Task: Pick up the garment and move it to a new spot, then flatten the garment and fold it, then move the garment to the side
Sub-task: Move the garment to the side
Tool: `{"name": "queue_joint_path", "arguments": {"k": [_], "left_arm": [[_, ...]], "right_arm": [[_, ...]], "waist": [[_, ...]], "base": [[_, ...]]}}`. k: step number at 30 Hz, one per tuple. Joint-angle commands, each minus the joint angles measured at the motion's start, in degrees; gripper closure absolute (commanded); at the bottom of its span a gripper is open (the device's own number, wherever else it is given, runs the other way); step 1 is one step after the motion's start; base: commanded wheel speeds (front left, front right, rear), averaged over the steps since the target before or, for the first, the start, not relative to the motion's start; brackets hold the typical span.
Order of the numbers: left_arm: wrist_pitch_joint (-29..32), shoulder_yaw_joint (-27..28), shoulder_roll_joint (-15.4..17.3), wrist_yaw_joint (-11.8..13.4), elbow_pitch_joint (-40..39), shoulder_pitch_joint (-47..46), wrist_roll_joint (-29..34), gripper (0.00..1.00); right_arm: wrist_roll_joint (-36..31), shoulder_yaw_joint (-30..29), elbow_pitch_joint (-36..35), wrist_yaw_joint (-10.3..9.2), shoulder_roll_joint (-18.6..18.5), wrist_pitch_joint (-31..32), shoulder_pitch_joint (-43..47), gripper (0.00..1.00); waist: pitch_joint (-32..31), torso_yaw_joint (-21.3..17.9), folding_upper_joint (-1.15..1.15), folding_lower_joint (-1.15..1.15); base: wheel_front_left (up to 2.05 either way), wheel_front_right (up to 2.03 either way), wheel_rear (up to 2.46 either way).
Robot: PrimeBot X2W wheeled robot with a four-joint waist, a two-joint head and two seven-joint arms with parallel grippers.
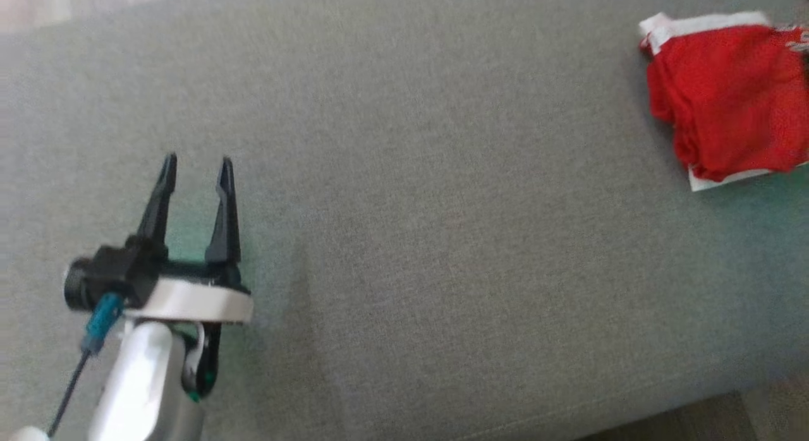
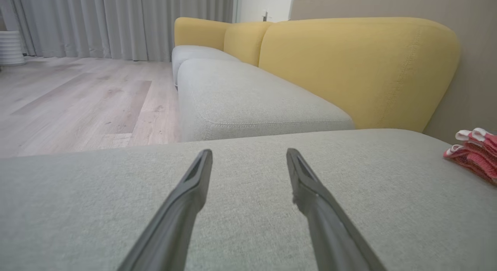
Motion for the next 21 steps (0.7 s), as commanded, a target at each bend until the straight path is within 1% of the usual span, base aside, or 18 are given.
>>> {"name": "queue_joint_path", "arguments": {"k": [1,3,6,10,13,17,21], "left_arm": [[-0.6,2.3,0.7,0.5,-1.2,0.8,-0.4,0.00],[-0.9,2.8,0.2,0.7,-0.6,2.6,-1.0,0.00],[-1.4,3.9,-0.4,1.1,-0.4,5.6,-2.0,0.00],[-1.6,5.1,-1.2,1.2,-0.8,9.7,-3.3,0.00],[-1.7,5.3,-1.2,0.9,-0.8,12.0,-3.5,0.00],[-1.7,5.7,-1.1,0.7,-0.4,14.2,-3.6,0.00],[-1.7,6.0,-1.2,0.7,-0.5,15.5,-3.6,0.00]], "right_arm": [[0.8,-0.3,-2.2,0.39,0.0,-1.1,1.7,0.00],[1.9,-1.3,-4.9,0.39,2.6,-3.1,4.1,0.00],[3.4,-3.3,-10.5,0.39,6.9,-7.7,9.3,0.00],[2.8,-4.5,-18.3,0.39,11.9,-12.8,18.8,0.00],[1.2,-7.5,-22.2,0.39,15.8,-16.5,25.4,0.00],[-2.5,-9.1,-26.1,0.39,20.6,-18.0,32.4,0.00],[-4.9,-10.1,-28.4,0.39,23.1,-16.8,36.4,0.00]], "waist": [[-3.8,0.5,0.00,0.00],[-6.4,0.9,0.00,0.00],[-10.0,1.8,0.00,0.00],[-13.2,3.3,0.00,0.00],[-14.9,4.7,0.00,0.00],[-16.5,6.2,0.00,0.00],[-17.1,7.2,0.00,0.00]], "base": [[0.00,0.00,0.00],[0.00,0.00,0.00],[0.00,0.00,0.00],[0.00,0.00,0.00],[0.00,0.00,0.00],[0.00,0.00,0.00],[0.00,0.00,0.00]]}}
